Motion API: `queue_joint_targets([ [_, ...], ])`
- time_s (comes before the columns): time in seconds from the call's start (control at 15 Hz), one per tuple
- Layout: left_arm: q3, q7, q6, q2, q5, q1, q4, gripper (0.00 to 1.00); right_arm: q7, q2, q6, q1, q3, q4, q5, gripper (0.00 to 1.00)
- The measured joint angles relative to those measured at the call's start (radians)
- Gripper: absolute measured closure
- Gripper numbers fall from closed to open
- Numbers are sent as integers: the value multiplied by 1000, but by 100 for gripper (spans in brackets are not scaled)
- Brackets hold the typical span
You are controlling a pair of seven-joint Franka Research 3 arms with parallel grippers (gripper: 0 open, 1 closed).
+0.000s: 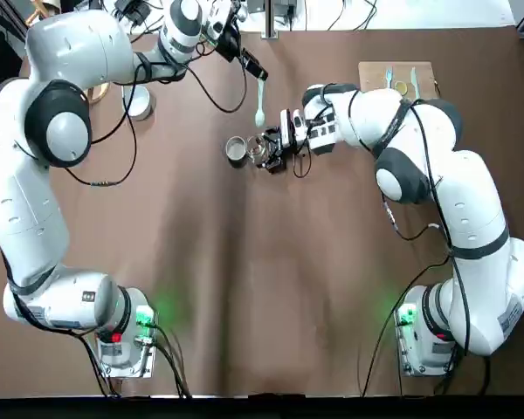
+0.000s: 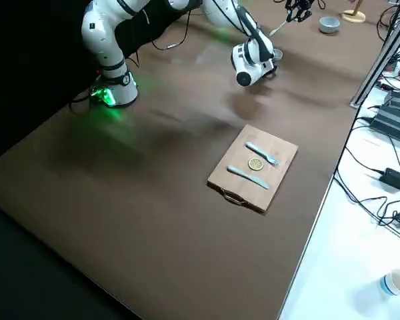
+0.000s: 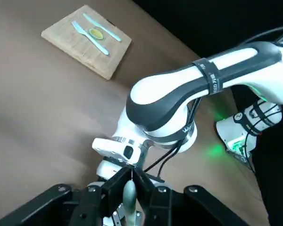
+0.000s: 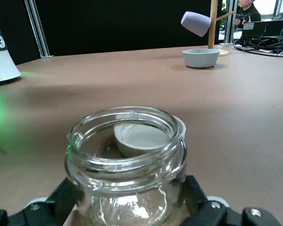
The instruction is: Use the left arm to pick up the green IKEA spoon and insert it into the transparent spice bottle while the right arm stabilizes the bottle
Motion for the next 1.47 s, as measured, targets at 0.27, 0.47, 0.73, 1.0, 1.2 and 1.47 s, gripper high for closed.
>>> queue_joint_targets([
  [0.27,0,120,-1,16,-11,4,0,89,0,0,1,0,0,0,0,0],
  [0.47,0,204,-7,34,-12,13,-7,89,0,2,2,0,0,0,0,0],
  [0.73,0,300,-58,41,-12,32,-11,89,0,2,2,0,0,0,0,0],
  [1.0,0,403,-74,46,-37,39,-26,89,0,2,2,0,0,0,0,0],
  [1.2,0,479,-74,59,-64,39,-48,89,0,2,2,0,0,0,0,0],
  [1.47,0,496,-77,69,-65,39,-58,89,0,2,2,0,0,0,0,0],
])
